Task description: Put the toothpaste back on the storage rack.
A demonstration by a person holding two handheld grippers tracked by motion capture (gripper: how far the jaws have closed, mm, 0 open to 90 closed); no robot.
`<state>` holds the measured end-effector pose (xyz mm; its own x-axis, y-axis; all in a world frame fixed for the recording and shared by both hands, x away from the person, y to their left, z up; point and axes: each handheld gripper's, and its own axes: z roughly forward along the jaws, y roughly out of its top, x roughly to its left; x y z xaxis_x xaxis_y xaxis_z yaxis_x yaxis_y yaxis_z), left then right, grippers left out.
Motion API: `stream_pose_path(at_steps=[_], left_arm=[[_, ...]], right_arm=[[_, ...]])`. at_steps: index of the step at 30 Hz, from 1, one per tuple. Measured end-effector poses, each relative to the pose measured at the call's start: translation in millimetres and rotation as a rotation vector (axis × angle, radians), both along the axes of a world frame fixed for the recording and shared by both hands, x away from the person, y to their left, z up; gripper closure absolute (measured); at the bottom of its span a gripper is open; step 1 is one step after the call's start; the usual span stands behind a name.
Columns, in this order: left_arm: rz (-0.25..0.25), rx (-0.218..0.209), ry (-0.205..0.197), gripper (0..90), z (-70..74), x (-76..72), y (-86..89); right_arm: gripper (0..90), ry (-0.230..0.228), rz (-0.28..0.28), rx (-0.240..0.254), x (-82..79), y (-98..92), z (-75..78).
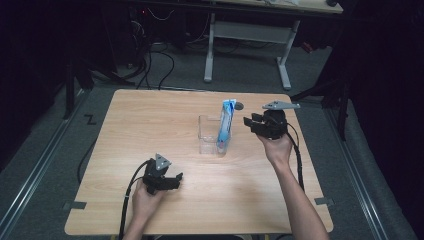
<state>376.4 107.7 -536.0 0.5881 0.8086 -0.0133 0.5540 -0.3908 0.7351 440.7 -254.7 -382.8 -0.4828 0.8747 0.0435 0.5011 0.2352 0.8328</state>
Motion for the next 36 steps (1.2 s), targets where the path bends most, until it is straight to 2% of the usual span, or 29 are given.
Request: stream_pose_path(at_steps=[3, 15, 20, 23, 25, 30, 36], left_arm=[[0.0, 0.0, 0.0, 20.7, 0.0, 0.0, 0.0], [0.001, 0.001, -0.002, 20.7, -0.1, 0.0, 0.0], [0.002, -0.001, -0.001, 20.7, -0.1, 0.0, -0.1], [0.001, -0.001, 0.0, 20.7, 0.0, 0.0, -0.1], [0.001, -0.001, 0.0, 20.7, -0.1, 0.0, -0.1], [0.002, 0.0, -0.001, 20.7, -0.1, -0.1, -0.1], [0.002, -0.002, 0.0, 20.7, -0.1, -0.2, -0.2]], right_arm=[[59.1, 0.007, -0.012, 0.002, -1.9, -5.3, -0.2], [58.6, -0.03, -0.013, 0.035, -17.0, -17.3, 10.4], [58.6, -0.031, -0.021, 0.054, -23.1, -25.4, 6.5], [58.7, -0.025, -0.02, 0.081, -25.6, -30.2, 4.8], [58.5, -0.019, -0.007, 0.121, -28.0, -32.4, 4.5], [57.9, -0.038, 0.004, 0.129, -37.3, -34.6, 5.2], [57.7, -0.039, -0.008, 0.136, -45.2, -42.9, 2.9]])
